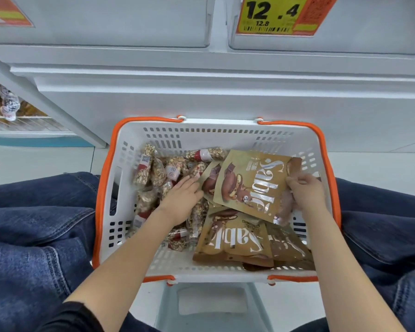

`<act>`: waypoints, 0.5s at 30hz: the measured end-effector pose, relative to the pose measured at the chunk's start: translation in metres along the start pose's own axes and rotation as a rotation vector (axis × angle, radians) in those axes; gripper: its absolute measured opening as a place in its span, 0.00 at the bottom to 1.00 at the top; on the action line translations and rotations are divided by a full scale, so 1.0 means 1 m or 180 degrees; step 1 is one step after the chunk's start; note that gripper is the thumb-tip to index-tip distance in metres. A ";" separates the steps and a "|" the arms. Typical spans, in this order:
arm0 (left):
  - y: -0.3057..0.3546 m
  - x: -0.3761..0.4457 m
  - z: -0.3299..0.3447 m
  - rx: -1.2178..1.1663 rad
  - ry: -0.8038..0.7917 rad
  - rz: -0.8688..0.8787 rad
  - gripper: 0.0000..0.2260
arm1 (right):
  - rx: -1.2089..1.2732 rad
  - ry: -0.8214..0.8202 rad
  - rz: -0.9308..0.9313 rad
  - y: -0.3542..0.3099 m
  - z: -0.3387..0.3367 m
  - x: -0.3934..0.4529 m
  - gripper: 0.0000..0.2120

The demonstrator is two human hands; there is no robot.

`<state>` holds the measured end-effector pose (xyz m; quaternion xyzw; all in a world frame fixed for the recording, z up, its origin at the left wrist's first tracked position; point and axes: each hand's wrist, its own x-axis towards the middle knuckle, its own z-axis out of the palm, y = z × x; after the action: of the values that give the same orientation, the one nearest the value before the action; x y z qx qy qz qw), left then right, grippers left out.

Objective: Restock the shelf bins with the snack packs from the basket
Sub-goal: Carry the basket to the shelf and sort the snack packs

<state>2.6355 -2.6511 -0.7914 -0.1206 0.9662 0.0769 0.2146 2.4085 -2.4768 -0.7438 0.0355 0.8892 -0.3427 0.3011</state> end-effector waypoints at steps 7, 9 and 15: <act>0.053 0.001 -0.042 -0.0831 0.1620 0.0100 0.29 | 0.1228 -0.1266 -0.0477 -0.045 0.027 -0.049 0.06; 0.060 -0.004 -0.051 -0.1462 0.2255 -0.0420 0.16 | 0.1028 -0.1939 -0.0794 -0.056 0.027 -0.057 0.12; 0.002 -0.031 -0.049 -0.2183 0.2513 -0.1979 0.06 | 0.0436 -0.0841 -0.0484 -0.011 0.029 -0.014 0.10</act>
<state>2.6430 -2.6525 -0.7338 -0.4788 0.8124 0.2670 -0.1986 2.4318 -2.5015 -0.7461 -0.0569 0.8165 -0.4260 0.3855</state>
